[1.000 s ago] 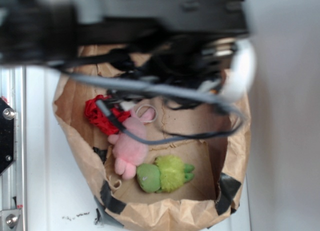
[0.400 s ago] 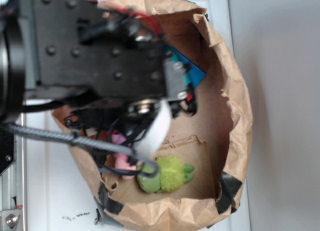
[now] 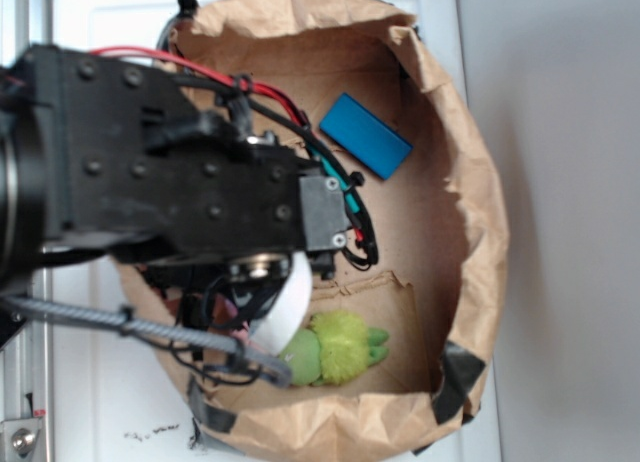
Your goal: Grab the pink bunny.
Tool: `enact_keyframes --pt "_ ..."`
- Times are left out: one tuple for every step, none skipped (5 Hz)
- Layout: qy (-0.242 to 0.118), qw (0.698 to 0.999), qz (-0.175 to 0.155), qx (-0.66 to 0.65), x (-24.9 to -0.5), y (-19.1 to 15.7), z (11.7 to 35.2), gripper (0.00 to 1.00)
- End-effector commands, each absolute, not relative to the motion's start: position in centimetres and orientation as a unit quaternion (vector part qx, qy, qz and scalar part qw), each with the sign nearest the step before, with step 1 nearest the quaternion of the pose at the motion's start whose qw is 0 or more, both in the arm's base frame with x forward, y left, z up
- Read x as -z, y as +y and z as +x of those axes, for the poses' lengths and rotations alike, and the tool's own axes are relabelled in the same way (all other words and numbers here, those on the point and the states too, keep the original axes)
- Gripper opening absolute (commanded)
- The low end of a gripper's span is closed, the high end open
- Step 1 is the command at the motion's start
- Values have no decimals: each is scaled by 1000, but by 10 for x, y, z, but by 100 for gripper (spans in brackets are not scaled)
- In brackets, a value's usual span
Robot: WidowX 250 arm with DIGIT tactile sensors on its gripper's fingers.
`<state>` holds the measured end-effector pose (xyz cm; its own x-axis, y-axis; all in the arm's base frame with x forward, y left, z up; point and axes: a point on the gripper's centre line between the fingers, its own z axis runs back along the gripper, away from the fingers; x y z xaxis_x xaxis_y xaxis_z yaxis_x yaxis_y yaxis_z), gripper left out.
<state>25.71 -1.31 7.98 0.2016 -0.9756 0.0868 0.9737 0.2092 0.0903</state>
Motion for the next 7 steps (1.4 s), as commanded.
enact_keyframes --pt "-72 749 -17 659 -81 -48 262 100" --pt "-74 745 -15 663 -76 -56 261 100" --pt "-77 755 -6 651 -68 -62 266 100" --pt "-87 764 -1 639 -52 -70 272 100" --pt "-83 774 23 627 -44 -72 276 100" --pt "-79 773 40 628 -44 -55 301 100" --pt "-87 777 42 623 -51 -47 303 0"
